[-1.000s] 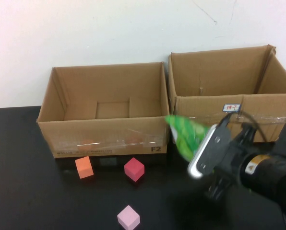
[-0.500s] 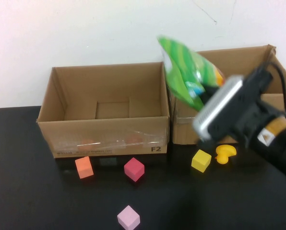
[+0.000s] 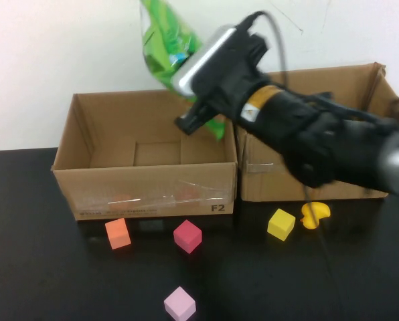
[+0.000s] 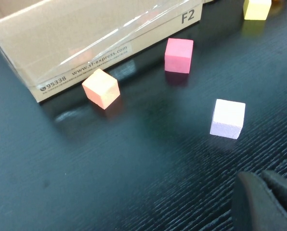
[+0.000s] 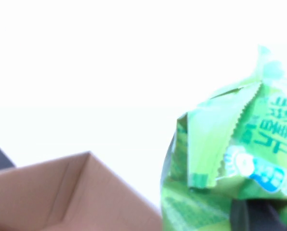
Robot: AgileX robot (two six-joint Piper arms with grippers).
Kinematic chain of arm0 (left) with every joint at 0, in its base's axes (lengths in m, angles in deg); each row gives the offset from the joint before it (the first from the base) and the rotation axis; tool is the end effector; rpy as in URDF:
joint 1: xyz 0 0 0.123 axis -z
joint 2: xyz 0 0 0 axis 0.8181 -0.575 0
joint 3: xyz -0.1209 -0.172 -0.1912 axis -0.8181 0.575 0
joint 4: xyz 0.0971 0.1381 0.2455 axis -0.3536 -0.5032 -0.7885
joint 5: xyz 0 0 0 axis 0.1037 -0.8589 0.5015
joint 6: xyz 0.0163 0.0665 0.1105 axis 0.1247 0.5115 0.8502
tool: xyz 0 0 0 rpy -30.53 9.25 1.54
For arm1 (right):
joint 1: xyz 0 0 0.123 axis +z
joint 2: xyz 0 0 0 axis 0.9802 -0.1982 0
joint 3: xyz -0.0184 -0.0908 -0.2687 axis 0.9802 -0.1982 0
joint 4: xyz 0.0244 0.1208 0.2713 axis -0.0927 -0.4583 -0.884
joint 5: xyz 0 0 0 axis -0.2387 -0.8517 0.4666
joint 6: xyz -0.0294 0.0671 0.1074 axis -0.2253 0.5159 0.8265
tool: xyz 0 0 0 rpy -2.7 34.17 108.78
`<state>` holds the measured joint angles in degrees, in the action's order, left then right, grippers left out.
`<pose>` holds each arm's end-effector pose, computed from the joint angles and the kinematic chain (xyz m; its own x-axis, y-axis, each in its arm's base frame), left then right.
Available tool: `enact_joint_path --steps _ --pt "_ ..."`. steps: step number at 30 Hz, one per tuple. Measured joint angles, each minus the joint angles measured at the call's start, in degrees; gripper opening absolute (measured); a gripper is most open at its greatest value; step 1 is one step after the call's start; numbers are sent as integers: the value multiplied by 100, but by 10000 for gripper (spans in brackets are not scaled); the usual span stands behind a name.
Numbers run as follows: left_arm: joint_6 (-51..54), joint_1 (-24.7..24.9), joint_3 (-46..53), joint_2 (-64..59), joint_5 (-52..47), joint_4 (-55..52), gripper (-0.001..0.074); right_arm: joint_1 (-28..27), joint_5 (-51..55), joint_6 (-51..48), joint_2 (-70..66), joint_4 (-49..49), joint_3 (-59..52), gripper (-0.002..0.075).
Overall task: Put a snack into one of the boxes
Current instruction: Place the potato chip in the potato chip box
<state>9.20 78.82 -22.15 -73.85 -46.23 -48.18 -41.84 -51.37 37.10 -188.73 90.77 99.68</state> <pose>0.1477 -0.0741 0.2224 -0.4546 0.2743 -0.8474 0.4830 0.8753 0.0243 0.4255 0.3244 0.2681 0.3514 -0.2971 -0.8878 -0.5297 0.7189 -0.4502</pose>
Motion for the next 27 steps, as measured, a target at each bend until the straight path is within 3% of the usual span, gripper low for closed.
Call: enact_joint_path --steps 4,5,7,11,15,22,27 --pt "0 0 0 0 0 0 -1 0 828 152 -697 -826 750 200" --pt "0 0 0 0 0 0 -1 0 1320 224 -920 -1333 1052 343" --pt "0 0 0 0 0 0 -1 0 1788 349 -1001 -1603 1225 447" --pt "0 0 0 0 0 0 -1 0 2728 583 -955 -1757 1466 512" --pt "0 0 0 0 0 0 -1 0 3922 695 -594 -1793 1567 444" --pt "0 0 0 0 0 0 -1 0 6151 450 499 -1644 1580 73" --pt "0 0 0 0 0 0 -1 0 7558 714 1253 -854 1580 11"
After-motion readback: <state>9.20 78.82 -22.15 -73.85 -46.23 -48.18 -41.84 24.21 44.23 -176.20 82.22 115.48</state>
